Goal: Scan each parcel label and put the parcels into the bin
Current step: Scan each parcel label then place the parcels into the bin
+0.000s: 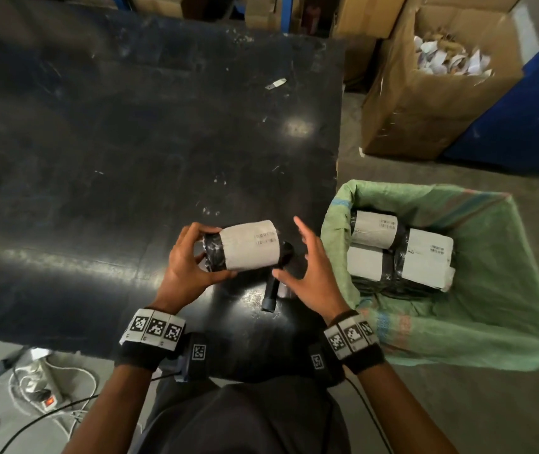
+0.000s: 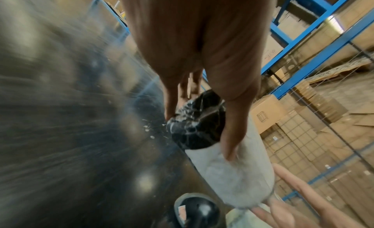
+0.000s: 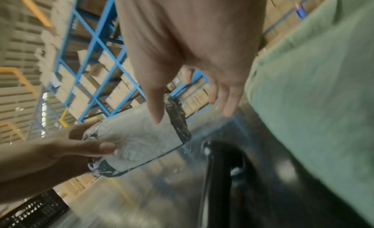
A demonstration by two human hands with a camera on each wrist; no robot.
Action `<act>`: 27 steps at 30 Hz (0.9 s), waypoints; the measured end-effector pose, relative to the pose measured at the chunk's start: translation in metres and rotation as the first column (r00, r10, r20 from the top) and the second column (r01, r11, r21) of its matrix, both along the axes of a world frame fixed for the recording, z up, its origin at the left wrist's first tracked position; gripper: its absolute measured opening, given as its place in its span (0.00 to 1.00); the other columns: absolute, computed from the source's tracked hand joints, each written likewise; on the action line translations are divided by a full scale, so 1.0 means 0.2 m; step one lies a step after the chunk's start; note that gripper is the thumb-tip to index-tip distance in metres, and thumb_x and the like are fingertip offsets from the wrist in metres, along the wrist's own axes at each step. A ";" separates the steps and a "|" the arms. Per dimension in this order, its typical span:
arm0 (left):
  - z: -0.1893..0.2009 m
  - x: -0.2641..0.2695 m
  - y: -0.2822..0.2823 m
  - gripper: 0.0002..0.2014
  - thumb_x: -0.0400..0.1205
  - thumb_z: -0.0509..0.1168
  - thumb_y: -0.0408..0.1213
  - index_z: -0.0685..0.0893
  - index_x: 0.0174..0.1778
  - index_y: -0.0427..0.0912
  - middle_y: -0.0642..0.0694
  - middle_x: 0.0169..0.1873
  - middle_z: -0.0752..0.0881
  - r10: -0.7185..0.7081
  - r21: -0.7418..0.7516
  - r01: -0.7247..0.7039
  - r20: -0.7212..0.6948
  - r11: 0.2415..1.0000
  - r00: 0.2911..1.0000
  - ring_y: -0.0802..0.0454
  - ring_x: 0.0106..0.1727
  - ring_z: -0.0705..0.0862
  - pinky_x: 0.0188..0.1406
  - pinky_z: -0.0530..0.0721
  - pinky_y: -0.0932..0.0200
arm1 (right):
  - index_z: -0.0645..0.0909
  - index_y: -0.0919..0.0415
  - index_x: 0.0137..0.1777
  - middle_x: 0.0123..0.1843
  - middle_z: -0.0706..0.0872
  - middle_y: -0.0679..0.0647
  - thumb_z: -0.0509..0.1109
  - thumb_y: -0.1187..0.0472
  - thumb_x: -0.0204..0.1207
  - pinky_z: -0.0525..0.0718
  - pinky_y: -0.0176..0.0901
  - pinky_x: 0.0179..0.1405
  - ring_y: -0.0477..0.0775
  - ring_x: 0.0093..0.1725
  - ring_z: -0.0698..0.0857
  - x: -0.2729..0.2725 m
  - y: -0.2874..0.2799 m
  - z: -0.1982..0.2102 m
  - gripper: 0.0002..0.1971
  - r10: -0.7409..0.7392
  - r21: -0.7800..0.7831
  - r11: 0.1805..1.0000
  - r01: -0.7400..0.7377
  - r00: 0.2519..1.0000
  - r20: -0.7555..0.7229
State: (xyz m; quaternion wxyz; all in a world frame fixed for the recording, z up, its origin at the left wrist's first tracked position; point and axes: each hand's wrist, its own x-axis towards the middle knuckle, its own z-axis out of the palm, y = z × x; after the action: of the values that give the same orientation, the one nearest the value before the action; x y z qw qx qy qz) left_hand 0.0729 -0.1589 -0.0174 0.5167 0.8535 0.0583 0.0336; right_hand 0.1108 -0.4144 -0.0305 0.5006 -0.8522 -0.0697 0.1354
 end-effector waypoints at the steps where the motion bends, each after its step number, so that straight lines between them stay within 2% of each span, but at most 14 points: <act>1: 0.02 0.01 -0.02 0.38 0.58 0.89 0.34 0.79 0.62 0.43 0.46 0.63 0.80 -0.053 -0.030 0.053 -0.009 0.998 0.999 0.50 0.66 0.82 0.57 0.88 0.64 | 0.53 0.36 0.85 0.84 0.63 0.44 0.83 0.53 0.64 0.62 0.42 0.82 0.41 0.83 0.63 0.00 -0.04 0.03 0.54 0.062 -0.022 0.998 -0.061 0.997 0.049; 4: 0.09 0.06 -0.11 0.38 0.58 0.89 0.33 0.80 0.63 0.43 0.44 0.63 0.81 -0.215 -0.083 0.212 -0.026 0.974 0.976 0.46 0.66 0.81 0.56 0.87 0.66 | 0.58 0.41 0.84 0.85 0.60 0.41 0.86 0.54 0.61 0.58 0.35 0.84 0.39 0.84 0.60 0.00 -0.15 0.11 0.54 0.168 -0.065 0.985 -0.161 0.979 0.116; 6: 0.11 0.10 -0.18 0.38 0.59 0.89 0.32 0.81 0.63 0.43 0.43 0.62 0.82 -0.286 -0.128 0.282 -0.020 0.951 0.958 0.45 0.66 0.82 0.57 0.88 0.61 | 0.64 0.43 0.82 0.82 0.66 0.41 0.86 0.56 0.62 0.64 0.41 0.84 0.38 0.82 0.64 -0.01 -0.22 0.15 0.50 0.175 -0.067 0.984 -0.168 0.977 0.120; 8: 0.13 0.13 -0.25 0.37 0.60 0.89 0.31 0.80 0.64 0.42 0.42 0.62 0.82 -0.331 -0.143 0.328 0.002 0.934 0.944 0.44 0.66 0.82 0.59 0.88 0.58 | 0.67 0.45 0.81 0.80 0.70 0.40 0.86 0.56 0.61 0.69 0.43 0.81 0.38 0.80 0.68 -0.01 -0.30 0.19 0.47 0.163 -0.082 0.985 -0.153 0.977 0.137; 12: 0.18 0.19 -0.44 0.37 0.62 0.88 0.33 0.80 0.66 0.42 0.47 0.64 0.82 -0.412 -0.157 0.410 0.023 0.898 0.911 0.51 0.68 0.82 0.62 0.85 0.63 | 0.69 0.45 0.79 0.77 0.73 0.39 0.86 0.55 0.59 0.70 0.34 0.77 0.37 0.77 0.71 -0.02 -0.48 0.27 0.46 0.091 -0.109 0.991 -0.076 0.986 0.137; 15: 0.17 0.25 -0.60 0.39 0.68 0.85 0.42 0.76 0.74 0.50 0.51 0.70 0.79 -0.504 -0.122 0.503 0.019 0.856 0.863 0.54 0.71 0.80 0.68 0.82 0.62 | 0.71 0.43 0.76 0.74 0.76 0.41 0.87 0.55 0.58 0.75 0.39 0.74 0.41 0.74 0.75 -0.01 -0.67 0.30 0.46 0.022 -0.126 0.992 -0.009 0.994 0.105; 17: 0.12 0.28 -0.72 0.40 0.73 0.79 0.54 0.69 0.80 0.53 0.52 0.78 0.73 -0.533 -0.069 0.532 -0.009 0.844 0.846 0.57 0.79 0.71 0.76 0.73 0.60 | 0.71 0.44 0.75 0.71 0.78 0.44 0.88 0.56 0.56 0.80 0.45 0.72 0.45 0.71 0.78 0.02 -0.84 0.32 0.45 0.001 -0.181 0.983 0.011 0.998 0.065; 19: 0.04 0.31 -0.87 0.42 0.78 0.66 0.63 0.62 0.86 0.49 0.49 0.85 0.64 -0.523 0.031 0.523 -0.022 0.852 0.852 0.57 0.85 0.59 0.83 0.62 0.54 | 0.72 0.45 0.73 0.69 0.81 0.45 0.89 0.59 0.55 0.83 0.48 0.68 0.47 0.68 0.81 0.06 -1.02 0.34 0.45 -0.019 -0.233 0.972 0.012 0.999 -0.025; 22: -0.09 0.33 -1.08 0.43 0.82 0.47 0.65 0.51 0.89 0.42 0.42 0.89 0.49 -0.468 0.281 0.479 -0.112 0.831 0.877 0.48 0.90 0.43 0.88 0.49 0.40 | 0.74 0.48 0.72 0.66 0.83 0.48 0.90 0.63 0.53 0.83 0.44 0.61 0.50 0.63 0.84 0.18 -1.24 0.38 0.45 -0.045 -0.345 0.938 -0.005 0.990 -0.135; 24: -0.17 0.32 -1.17 0.43 0.82 0.41 0.64 0.44 0.89 0.40 0.42 0.89 0.40 -0.431 0.418 0.467 -0.184 0.779 0.883 0.44 0.89 0.37 0.88 0.48 0.38 | 0.75 0.50 0.71 0.64 0.85 0.49 0.89 0.66 0.52 0.82 0.45 0.62 0.51 0.63 0.84 0.28 -1.35 0.39 0.46 -0.075 -0.444 0.896 -0.005 0.984 -0.163; 27: -0.25 0.30 -1.24 0.42 0.84 0.44 0.60 0.43 0.89 0.37 0.40 0.89 0.39 -0.386 0.514 0.430 -0.197 0.742 0.901 0.42 0.89 0.37 0.87 0.54 0.38 | 0.76 0.53 0.71 0.63 0.86 0.52 0.87 0.70 0.53 0.82 0.53 0.66 0.55 0.62 0.83 0.44 -1.48 0.34 0.43 -0.119 -0.560 0.828 -0.022 0.969 -0.215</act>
State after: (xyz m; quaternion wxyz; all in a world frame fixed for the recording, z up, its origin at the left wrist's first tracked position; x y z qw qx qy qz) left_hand 0.1335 -0.4071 -0.0680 0.2439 0.9571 -0.1222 -0.0981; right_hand 0.1989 -0.7097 0.0366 0.2379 -0.9396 0.0560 0.2395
